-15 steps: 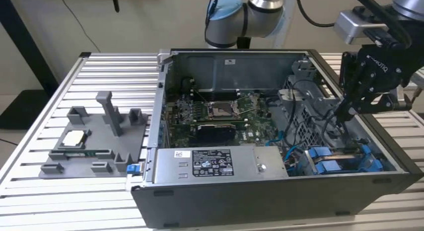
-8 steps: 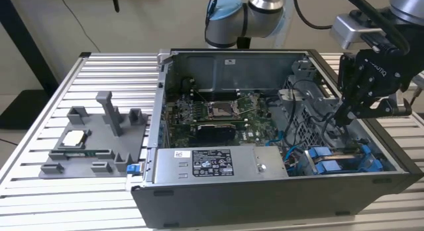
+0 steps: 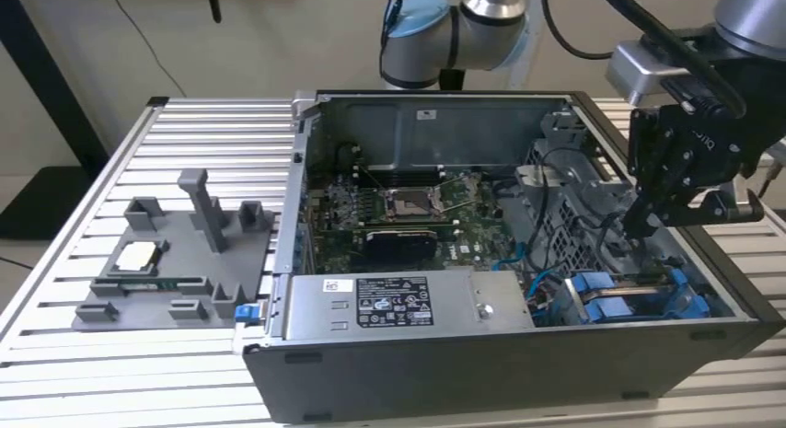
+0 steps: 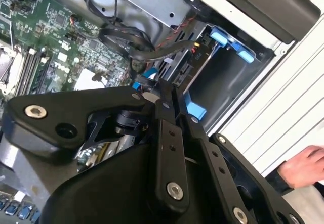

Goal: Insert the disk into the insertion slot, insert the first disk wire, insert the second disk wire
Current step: 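Insert the second disk wire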

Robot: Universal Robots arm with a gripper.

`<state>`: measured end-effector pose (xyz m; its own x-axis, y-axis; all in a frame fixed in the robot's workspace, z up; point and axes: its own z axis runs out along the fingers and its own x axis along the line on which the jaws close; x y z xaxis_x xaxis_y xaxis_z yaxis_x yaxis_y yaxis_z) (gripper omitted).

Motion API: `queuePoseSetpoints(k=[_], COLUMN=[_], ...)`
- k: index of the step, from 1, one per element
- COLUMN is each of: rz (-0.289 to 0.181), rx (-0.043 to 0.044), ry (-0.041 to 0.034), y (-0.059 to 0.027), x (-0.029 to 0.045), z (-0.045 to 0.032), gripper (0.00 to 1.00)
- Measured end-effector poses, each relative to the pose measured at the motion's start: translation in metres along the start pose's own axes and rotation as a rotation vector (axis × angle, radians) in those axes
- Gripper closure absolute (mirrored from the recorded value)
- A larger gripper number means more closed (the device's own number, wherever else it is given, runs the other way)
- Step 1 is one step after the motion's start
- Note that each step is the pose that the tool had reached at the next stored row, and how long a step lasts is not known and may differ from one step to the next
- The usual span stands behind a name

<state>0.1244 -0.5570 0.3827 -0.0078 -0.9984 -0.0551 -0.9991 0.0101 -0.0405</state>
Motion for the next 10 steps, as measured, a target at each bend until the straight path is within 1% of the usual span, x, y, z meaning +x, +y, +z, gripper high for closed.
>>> queuePoseSetpoints(k=[7, 10], rz=[-0.002, -0.002], rx=[0.0288, 0.0370], ry=[-0.0005, -0.0005], y=[0.0029, 0.0041], x=[0.0084, 0.0111], z=[0.0058, 0.0091], gripper=[0.84, 0.84])
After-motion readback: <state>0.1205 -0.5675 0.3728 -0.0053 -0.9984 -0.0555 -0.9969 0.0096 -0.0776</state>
